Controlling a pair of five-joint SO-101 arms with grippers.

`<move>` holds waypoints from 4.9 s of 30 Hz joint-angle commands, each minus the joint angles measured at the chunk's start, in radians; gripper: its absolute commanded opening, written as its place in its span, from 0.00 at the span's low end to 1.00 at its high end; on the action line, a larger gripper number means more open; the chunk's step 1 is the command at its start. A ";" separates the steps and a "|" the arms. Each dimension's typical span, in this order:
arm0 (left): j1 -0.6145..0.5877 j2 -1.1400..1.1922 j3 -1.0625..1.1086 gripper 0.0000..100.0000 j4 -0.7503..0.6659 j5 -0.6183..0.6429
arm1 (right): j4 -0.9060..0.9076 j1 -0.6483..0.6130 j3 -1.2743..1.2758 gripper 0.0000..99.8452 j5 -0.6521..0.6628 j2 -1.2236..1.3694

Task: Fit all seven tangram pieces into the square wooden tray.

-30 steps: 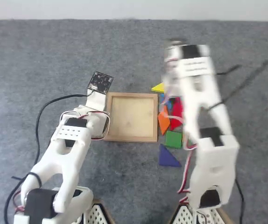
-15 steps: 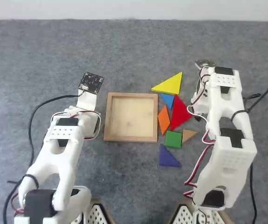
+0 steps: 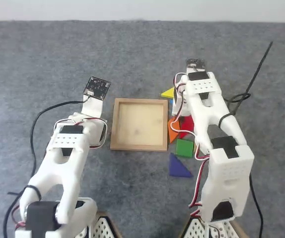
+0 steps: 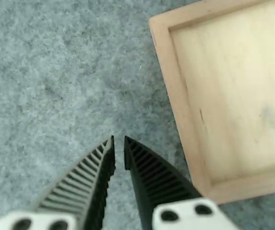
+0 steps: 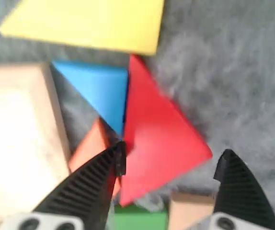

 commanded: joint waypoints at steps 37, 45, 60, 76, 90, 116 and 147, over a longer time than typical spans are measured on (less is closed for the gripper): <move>-0.002 -0.048 -0.022 0.04 0.029 -0.008 | -0.035 0.047 0.014 0.22 0.196 0.027; -0.002 -0.048 -0.022 0.04 0.029 -0.008 | 0.001 0.053 0.012 0.30 0.374 0.027; -0.005 -0.048 -0.022 0.04 0.029 -0.008 | 0.041 0.059 0.005 0.29 0.624 0.022; -0.005 -0.048 -0.022 0.04 0.029 -0.008 | 0.099 0.059 0.002 0.29 0.833 0.059; -0.003 -0.048 -0.022 0.04 0.029 -0.008 | 0.101 0.059 0.002 0.14 0.835 0.062; -0.005 -0.048 -0.022 0.04 0.029 -0.008 | 0.068 0.130 0.192 0.44 0.749 -0.151; -0.003 -0.048 -0.022 0.04 0.031 -0.008 | -0.062 0.159 0.195 0.34 0.494 -0.088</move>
